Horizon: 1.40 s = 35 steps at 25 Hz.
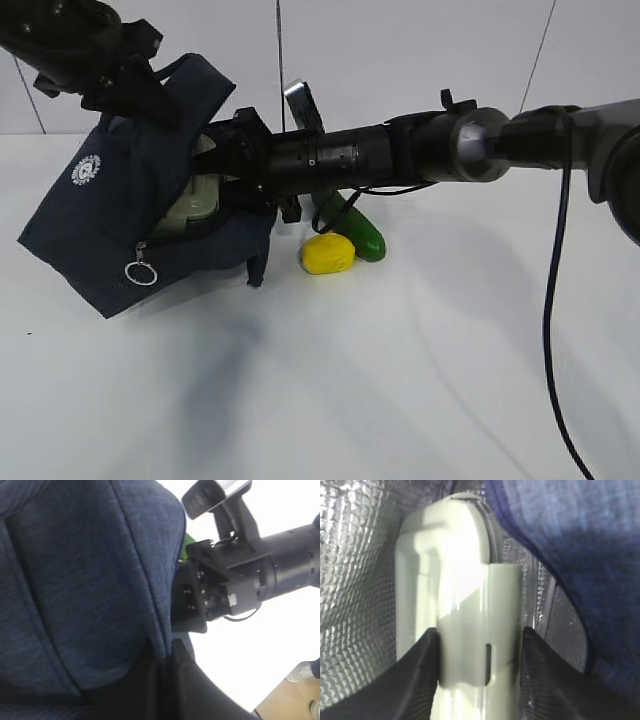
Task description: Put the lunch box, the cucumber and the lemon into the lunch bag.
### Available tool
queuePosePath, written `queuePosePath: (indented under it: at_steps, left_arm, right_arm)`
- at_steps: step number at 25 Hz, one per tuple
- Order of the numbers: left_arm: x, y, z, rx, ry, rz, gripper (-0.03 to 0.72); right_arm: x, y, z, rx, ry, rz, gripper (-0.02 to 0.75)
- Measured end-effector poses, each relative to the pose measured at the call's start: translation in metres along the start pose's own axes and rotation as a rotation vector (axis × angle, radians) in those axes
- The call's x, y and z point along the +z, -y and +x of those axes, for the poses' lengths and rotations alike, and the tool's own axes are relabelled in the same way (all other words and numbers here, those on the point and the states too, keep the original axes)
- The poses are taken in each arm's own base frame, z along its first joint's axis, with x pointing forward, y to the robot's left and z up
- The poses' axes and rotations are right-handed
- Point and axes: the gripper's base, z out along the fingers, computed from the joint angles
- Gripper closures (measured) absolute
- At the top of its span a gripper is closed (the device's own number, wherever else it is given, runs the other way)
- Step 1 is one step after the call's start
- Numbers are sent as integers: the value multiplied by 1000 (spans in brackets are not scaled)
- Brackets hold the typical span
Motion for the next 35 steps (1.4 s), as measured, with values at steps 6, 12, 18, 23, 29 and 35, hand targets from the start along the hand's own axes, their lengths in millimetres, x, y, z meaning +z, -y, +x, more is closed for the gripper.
queuePosePath:
  at_steps: [6,12,18,23,29,35]
  left_arm:
    - [0,-2,1,5,-9,-22,683]
    - [14,-10,3,-17,-42,-23,683]
    - [19,-13,4,-25,-56,-20,683]
    - [23,-14,5,-32,-70,-14,683]
    - [29,-17,6,-45,-90,-4,683]
    - [29,-17,6,-45,-90,-3,683]
  right_arm:
    - [0,3,-3,1,36,32,386]
    - [2,12,-2,3,25,58,386]
    - [6,30,2,36,9,74,386]
    - [7,33,3,46,6,78,386]
    - [9,42,5,87,1,91,386]
    - [9,42,5,89,1,91,356]
